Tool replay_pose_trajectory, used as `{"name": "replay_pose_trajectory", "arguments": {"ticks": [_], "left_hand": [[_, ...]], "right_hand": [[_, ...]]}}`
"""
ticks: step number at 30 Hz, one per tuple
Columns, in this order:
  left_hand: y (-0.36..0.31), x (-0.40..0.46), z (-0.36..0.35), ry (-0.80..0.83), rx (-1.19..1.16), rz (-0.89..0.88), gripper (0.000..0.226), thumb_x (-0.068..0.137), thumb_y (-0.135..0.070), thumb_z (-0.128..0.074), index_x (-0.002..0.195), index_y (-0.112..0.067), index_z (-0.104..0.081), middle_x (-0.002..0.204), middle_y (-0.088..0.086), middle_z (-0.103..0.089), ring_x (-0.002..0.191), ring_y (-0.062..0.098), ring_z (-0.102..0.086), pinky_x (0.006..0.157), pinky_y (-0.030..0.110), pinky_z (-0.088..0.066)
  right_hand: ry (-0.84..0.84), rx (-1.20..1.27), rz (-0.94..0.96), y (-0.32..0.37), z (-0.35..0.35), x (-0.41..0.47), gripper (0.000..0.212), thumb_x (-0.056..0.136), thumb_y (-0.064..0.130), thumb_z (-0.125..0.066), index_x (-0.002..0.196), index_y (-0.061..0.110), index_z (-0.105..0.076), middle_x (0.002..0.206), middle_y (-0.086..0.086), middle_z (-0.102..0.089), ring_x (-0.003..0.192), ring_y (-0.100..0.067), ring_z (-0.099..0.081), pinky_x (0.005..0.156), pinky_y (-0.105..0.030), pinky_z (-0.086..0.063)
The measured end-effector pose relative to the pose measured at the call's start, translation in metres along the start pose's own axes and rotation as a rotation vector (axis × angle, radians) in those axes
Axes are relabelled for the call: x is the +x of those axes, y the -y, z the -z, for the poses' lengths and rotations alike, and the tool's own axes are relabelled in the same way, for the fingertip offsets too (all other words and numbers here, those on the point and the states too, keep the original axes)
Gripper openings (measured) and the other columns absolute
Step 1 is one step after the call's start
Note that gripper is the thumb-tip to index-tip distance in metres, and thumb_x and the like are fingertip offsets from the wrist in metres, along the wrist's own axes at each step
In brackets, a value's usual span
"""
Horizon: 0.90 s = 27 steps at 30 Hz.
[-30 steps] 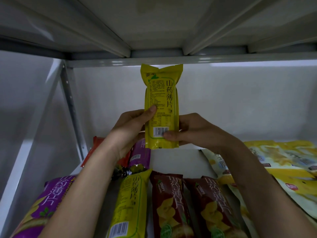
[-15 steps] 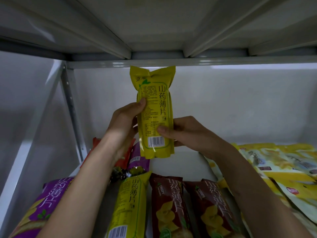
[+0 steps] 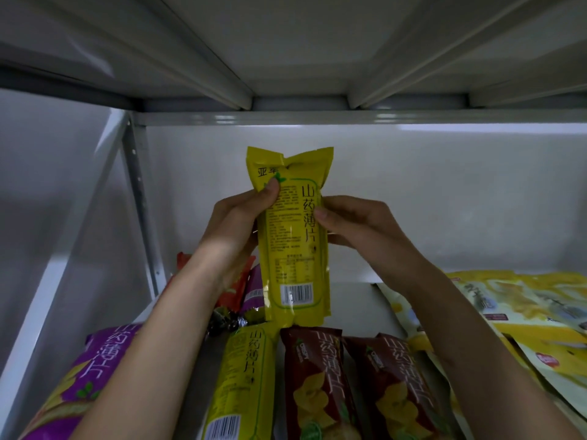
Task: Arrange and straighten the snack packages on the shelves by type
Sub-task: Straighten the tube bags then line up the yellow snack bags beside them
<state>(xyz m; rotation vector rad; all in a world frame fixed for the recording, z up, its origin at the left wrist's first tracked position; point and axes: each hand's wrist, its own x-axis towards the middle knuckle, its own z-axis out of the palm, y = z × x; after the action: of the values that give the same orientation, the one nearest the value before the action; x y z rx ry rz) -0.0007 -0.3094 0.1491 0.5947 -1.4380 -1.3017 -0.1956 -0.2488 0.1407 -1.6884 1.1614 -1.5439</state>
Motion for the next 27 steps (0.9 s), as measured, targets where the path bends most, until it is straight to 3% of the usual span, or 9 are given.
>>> {"name": "replay_pose_trajectory", "arguments": {"ticks": [3,5,7,9,13,18,23,27], "left_hand": [[-0.001,0.0,-0.002,0.027,0.008,0.004,0.055,0.083,-0.049,-0.069,0.121,-0.01,-0.074,0.119,0.011,-0.077,0.115,0.028,-0.073,0.11,0.052,-0.05],[-0.001,-0.001,-0.004,-0.001,0.012,-0.014,0.055,0.08,-0.05,-0.07,0.119,-0.011,-0.075,0.118,0.01,-0.078,0.113,0.027,-0.073,0.109,0.053,-0.051],[-0.001,-0.001,-0.004,-0.034,0.021,-0.036,0.053,0.079,-0.048,-0.073,0.115,-0.01,-0.076,0.114,0.01,-0.079,0.11,0.028,-0.074,0.107,0.053,-0.053],[0.0,-0.002,-0.003,-0.045,0.026,-0.049,0.048,0.078,-0.045,-0.074,0.111,-0.011,-0.077,0.111,0.011,-0.08,0.106,0.028,-0.076,0.102,0.049,-0.056],[-0.001,-0.005,-0.006,-0.012,0.049,-0.077,0.041,0.079,-0.038,-0.073,0.11,-0.012,-0.077,0.106,0.008,-0.08,0.097,0.023,-0.078,0.083,0.033,-0.059],[0.0,-0.005,-0.012,0.02,0.07,-0.03,0.045,0.079,-0.044,-0.078,0.113,-0.015,-0.077,0.111,0.007,-0.08,0.106,0.025,-0.076,0.097,0.044,-0.056],[-0.001,-0.008,-0.015,-0.021,0.059,-0.032,0.044,0.072,-0.042,-0.077,0.105,-0.012,-0.076,0.102,0.007,-0.081,0.096,0.024,-0.078,0.086,0.039,-0.057],[-0.002,-0.009,-0.012,-0.061,0.056,-0.045,0.037,0.07,-0.038,-0.078,0.097,-0.013,-0.077,0.096,0.007,-0.081,0.088,0.022,-0.078,0.083,0.037,-0.059]], "right_hand": [[-0.026,0.035,0.004,-0.002,0.0,0.001,0.016,0.095,0.01,-0.071,0.109,0.005,-0.077,0.105,-0.011,-0.081,0.102,-0.023,-0.077,0.096,-0.037,-0.061],[-0.025,0.009,0.001,-0.002,0.0,0.0,0.011,0.094,0.007,-0.072,0.104,0.007,-0.077,0.102,-0.012,-0.081,0.097,-0.021,-0.078,0.092,-0.034,-0.062],[-0.014,-0.034,-0.004,-0.002,0.0,0.0,0.011,0.093,0.01,-0.074,0.104,0.01,-0.078,0.103,-0.012,-0.08,0.1,-0.024,-0.077,0.096,-0.04,-0.061],[0.016,-0.067,-0.013,0.0,0.002,0.0,0.016,0.093,0.021,-0.074,0.108,0.014,-0.078,0.107,-0.008,-0.08,0.106,-0.025,-0.075,0.102,-0.046,-0.059],[-0.005,-0.001,0.006,0.002,0.001,0.001,0.051,0.08,0.05,-0.07,0.112,0.01,-0.077,0.109,-0.007,-0.079,0.107,-0.023,-0.075,0.103,-0.048,-0.057],[-0.114,-0.031,0.148,-0.007,0.002,0.004,0.055,0.079,0.043,-0.072,0.099,-0.009,-0.074,0.1,-0.025,-0.076,0.102,-0.04,-0.073,0.096,-0.056,-0.058],[-0.069,-0.054,0.138,-0.006,0.002,0.005,0.027,0.085,0.037,-0.075,0.096,0.013,-0.08,0.098,-0.008,-0.081,0.1,-0.031,-0.076,0.098,-0.056,-0.058],[0.025,-0.058,0.056,-0.002,0.003,0.003,0.04,0.079,0.048,-0.071,0.106,0.021,-0.079,0.108,0.0,-0.079,0.105,-0.02,-0.075,0.1,-0.047,-0.059]]}}
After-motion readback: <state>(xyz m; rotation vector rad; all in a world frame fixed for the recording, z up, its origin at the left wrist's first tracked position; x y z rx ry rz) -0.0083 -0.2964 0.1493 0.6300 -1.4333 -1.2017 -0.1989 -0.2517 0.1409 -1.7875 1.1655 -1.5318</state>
